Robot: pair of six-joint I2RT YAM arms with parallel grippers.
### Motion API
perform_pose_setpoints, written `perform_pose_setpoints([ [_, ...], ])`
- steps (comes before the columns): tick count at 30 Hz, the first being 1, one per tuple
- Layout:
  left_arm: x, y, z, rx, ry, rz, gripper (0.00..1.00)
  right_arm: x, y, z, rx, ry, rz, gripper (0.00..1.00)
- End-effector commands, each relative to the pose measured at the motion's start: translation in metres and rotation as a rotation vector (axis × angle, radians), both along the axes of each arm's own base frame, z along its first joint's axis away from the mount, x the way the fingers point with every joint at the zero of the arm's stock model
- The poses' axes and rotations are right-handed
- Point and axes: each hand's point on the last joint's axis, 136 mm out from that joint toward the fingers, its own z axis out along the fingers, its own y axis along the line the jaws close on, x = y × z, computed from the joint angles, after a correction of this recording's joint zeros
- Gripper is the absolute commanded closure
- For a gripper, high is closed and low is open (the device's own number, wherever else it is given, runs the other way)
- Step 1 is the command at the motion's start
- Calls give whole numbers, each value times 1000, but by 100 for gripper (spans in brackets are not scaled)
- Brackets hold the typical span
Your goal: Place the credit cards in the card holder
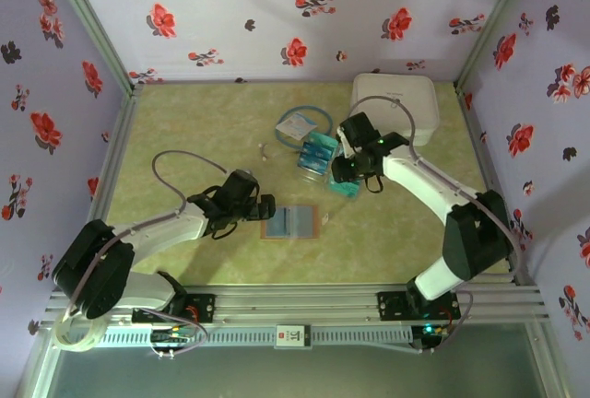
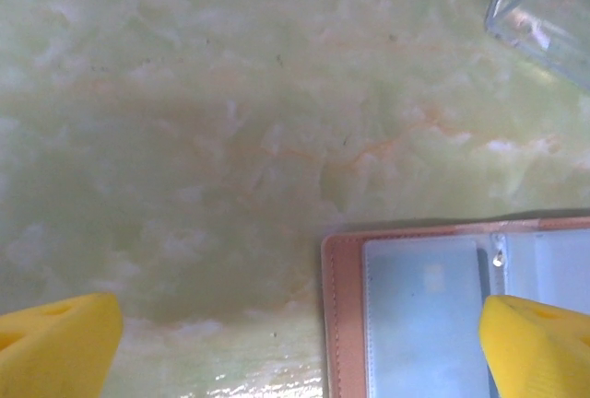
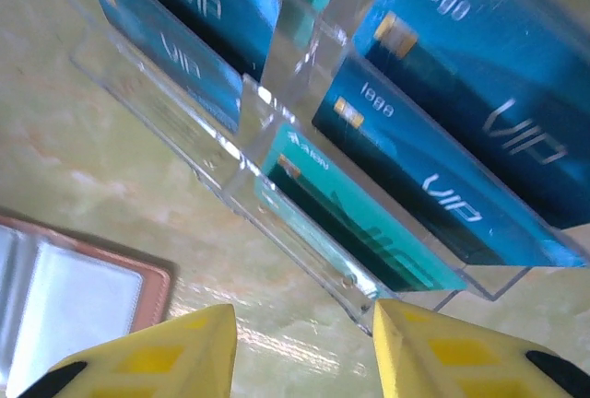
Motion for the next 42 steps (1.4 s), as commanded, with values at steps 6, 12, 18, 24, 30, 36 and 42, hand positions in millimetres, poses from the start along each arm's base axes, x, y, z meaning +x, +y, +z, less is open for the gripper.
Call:
perform_pose_setpoints([
  [6, -3, -2, -1, -10, 33, -25, 0, 5, -1, -7, -63, 0, 53, 57],
  [12, -2, -1, -4, -13, 40, -15, 0, 10, -1, -17, -135, -13, 79, 57],
  [18, -3, 0, -6, -18, 42, -9, 0, 14, -2, -28, -220, -23, 104, 57],
  [24, -4, 0, -8, -28, 48, -6, 0, 21, -6, -35, -308, -52, 108, 58],
  [30, -5, 0, -10, -34, 52, -2, 0, 20, -3, -45, -344, -44, 132, 57],
  [36, -6, 1, -12, -38, 53, 2, 0, 11, 5, -55, -341, -10, 164, 58],
  [42, -6, 1, -12, -41, 53, 2, 0, 5, 8, -57, -335, 0, 171, 63],
])
